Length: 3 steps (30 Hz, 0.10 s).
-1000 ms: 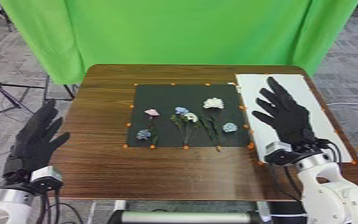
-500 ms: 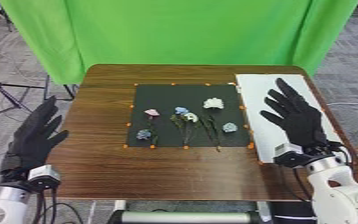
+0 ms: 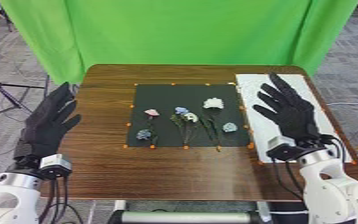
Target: Arrange flowers
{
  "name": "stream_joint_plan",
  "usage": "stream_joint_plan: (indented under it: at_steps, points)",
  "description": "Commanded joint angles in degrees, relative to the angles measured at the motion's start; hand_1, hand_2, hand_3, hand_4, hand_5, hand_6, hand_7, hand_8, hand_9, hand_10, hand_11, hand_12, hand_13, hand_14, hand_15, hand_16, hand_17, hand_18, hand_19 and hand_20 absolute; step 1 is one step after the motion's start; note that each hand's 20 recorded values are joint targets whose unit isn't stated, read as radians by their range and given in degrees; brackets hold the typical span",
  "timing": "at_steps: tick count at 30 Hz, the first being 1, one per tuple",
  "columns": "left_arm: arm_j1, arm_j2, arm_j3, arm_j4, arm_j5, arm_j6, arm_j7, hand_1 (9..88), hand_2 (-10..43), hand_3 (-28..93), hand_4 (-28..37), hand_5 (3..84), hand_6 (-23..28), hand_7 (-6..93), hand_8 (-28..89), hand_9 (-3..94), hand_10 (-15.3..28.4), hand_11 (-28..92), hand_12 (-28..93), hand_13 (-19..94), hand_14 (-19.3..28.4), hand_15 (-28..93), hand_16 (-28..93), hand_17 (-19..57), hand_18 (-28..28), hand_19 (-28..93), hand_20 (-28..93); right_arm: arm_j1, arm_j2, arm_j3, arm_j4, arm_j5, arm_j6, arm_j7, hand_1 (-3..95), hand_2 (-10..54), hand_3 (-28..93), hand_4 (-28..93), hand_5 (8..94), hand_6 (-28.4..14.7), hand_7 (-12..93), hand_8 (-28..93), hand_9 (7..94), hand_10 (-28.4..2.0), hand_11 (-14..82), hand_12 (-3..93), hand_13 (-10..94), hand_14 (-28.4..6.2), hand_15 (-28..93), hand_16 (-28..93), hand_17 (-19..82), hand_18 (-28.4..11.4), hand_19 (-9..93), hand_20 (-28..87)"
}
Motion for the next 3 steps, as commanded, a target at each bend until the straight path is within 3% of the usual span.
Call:
stream_joint_plan:
  at_steps: [1, 3]
  points:
    - [1.3, 1.63, -1.23, -0.23, 1.96, 0.27, -0.69, 21.6, -5.1, 67, -28.3, 17.8, -0.1, 17.2, -9, 14.3, 7.1, 4, 22, 9, 10.1, 5, 9, -14.1, 18.3, 32, 5, -1.9, 2.6, 0.8, -1.2, -0.2, -1.6, 1.4, 11.3, 0.0, 79, -24, 22.0, -2.5, 8, -7, 23.5, -12.2, -1.5, 24.0, 16, -11.6, -7, 37, -5, -19.3, 27, 15]
    - [1.6, 1.58, -1.32, -0.7, 2.76, 0.44, -0.3, 21.5, -5.1, 68, -28.3, 17.8, -0.1, 17.2, -9, 14.3, 7.1, 4, 22, 9, 10.1, 5, 8, -14.1, 18.2, 32, 5, -2.2, 2.0, 0.7, -1.1, 0.3, -1.2, 1.6, 11.3, 0.1, 79, -24, 22.1, -2.5, 8, -7, 23.6, -12.2, -1.5, 24.1, 16, -11.5, -7, 37, -5, -19.3, 27, 15]
